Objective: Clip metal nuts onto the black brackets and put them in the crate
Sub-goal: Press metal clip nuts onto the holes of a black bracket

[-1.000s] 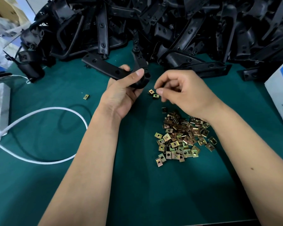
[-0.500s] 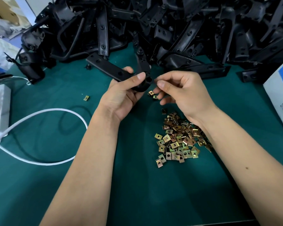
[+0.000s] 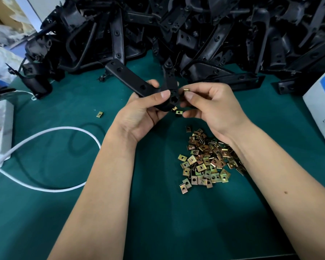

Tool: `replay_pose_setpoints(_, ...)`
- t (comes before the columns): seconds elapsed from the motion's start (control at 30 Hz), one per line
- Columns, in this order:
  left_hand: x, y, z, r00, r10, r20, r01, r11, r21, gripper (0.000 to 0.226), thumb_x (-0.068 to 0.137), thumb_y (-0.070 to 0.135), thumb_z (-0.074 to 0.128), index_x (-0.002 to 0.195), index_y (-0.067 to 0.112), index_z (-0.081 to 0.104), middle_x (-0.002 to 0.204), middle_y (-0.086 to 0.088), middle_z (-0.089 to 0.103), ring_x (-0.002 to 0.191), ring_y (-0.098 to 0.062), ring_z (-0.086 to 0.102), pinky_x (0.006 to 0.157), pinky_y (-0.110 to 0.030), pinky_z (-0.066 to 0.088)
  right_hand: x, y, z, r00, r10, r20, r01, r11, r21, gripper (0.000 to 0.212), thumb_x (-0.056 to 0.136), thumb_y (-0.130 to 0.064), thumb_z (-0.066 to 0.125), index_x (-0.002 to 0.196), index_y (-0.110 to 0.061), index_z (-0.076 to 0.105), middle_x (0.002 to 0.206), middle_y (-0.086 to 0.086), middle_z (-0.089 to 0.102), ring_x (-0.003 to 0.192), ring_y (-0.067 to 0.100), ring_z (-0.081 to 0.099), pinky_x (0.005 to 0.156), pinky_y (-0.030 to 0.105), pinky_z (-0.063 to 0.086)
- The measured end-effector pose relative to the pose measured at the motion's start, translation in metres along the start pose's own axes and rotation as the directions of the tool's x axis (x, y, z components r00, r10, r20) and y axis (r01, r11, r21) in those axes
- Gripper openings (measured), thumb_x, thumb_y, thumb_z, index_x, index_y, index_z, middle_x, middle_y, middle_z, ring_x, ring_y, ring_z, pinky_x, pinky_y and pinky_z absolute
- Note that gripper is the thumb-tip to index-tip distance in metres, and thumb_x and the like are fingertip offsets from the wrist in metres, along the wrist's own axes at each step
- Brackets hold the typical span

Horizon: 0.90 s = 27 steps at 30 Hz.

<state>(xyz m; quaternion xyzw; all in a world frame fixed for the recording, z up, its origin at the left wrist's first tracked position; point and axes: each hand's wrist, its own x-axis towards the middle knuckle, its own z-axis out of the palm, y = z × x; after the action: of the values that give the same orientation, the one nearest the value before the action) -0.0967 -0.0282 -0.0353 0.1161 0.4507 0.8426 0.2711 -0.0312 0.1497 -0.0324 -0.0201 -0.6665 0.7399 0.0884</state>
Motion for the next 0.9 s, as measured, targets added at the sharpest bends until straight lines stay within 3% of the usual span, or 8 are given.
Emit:
replay_pose_setpoints(0.17,0.0008,-0.0005,-0.0001,1.0,-0.006,-0.019,0.006,1.0,-0.006,0.03,0.081,0.001,0.072,0.095,0.023,0.056,0.101,-0.006,0.078,0.088,-0.024,0.076,0.071,-0.028,0.059,0.0003,-0.0009,-0.0025,1.0,-0.016,-0.018,0.016,1.0,-0.006,0.015,0.097,0.002,0.065,0.111,0.001,0.07,0.077,0.011,0.071,0.066,0.017,0.065,0.059,0.025,0.056)
replay_pose_setpoints(0.4,0.0008,-0.0009,0.0015,1.0,0.005,-0.028,-0.005,1.0,-0.004,0.031,0.081,0.0,0.072,0.095,0.023,0.056,0.1,-0.004,0.077,0.09,-0.021,0.074,0.077,-0.03,0.061,0.0002,-0.0009,-0.0017,0.999,-0.039,-0.004,0.039,0.999,-0.007,0.027,0.099,0.006,0.059,0.105,-0.012,0.078,0.081,0.005,0.071,0.072,0.015,0.064,0.066,0.024,0.056)
replay_pose_setpoints(0.57,0.0005,0.0002,0.0035,0.999,-0.007,-0.031,0.007,1.0,0.0,0.031,0.08,0.001,0.071,0.094,0.023,0.055,0.096,-0.004,0.077,0.088,-0.021,0.075,0.077,-0.03,0.06,-0.0002,-0.0021,-0.0013,0.998,-0.058,-0.009,0.058,0.998,-0.001,0.017,0.096,0.009,0.061,0.106,-0.002,0.069,0.079,0.007,0.068,0.067,0.015,0.064,0.062,0.024,0.054)
replay_pose_setpoints(0.9,-0.0014,0.0007,0.0053,0.998,-0.032,-0.056,0.032,0.999,0.005,0.03,0.078,0.003,0.074,0.094,0.023,0.058,0.099,-0.005,0.077,0.086,-0.02,0.075,0.073,-0.027,0.059,-0.0014,-0.0042,-0.003,0.998,-0.041,0.047,0.039,0.998,0.045,0.016,0.097,0.011,0.058,0.098,-0.002,0.066,0.084,0.013,0.065,0.071,0.016,0.061,0.064,0.025,0.052)
